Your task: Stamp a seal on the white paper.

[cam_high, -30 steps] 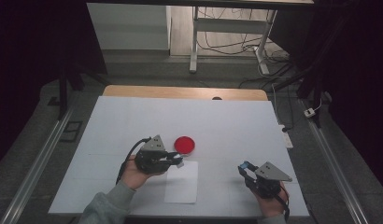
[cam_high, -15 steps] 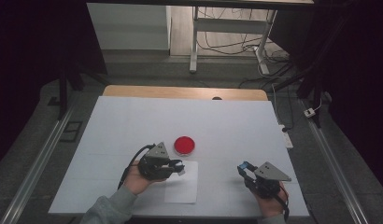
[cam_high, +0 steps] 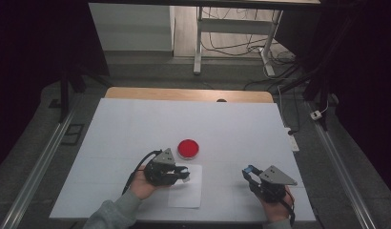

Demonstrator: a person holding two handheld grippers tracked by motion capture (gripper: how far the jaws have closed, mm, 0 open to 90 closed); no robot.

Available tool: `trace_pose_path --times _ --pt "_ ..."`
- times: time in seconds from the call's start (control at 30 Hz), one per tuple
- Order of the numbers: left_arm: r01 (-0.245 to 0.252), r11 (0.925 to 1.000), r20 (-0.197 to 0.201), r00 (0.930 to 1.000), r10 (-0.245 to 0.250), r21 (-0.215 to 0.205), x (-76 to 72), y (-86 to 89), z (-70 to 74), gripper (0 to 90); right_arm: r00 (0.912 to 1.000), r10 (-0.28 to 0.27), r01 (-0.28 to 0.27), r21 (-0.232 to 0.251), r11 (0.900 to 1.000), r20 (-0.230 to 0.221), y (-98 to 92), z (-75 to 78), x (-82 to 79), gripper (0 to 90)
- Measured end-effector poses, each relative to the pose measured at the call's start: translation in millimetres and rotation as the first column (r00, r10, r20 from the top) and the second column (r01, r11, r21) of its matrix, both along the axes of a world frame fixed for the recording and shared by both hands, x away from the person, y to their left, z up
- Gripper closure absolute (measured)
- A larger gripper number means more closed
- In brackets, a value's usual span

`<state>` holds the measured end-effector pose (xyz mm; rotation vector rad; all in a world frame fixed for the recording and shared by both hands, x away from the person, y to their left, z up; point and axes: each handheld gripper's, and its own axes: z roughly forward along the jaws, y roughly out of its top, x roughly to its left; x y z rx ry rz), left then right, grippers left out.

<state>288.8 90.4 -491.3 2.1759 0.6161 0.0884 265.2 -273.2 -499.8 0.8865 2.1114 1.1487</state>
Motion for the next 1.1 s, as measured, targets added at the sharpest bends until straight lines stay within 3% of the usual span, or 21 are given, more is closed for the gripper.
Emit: trace_pose_path --times 1.1 --pt "0.010 0.9988 0.007 0.9999 -0.010 0.048 3.1 -5.7 -15.1 75.9 1.0000 0.002 -0.002 0.000 1.000 0.000 0.2 -0.3 0.0 65.9"
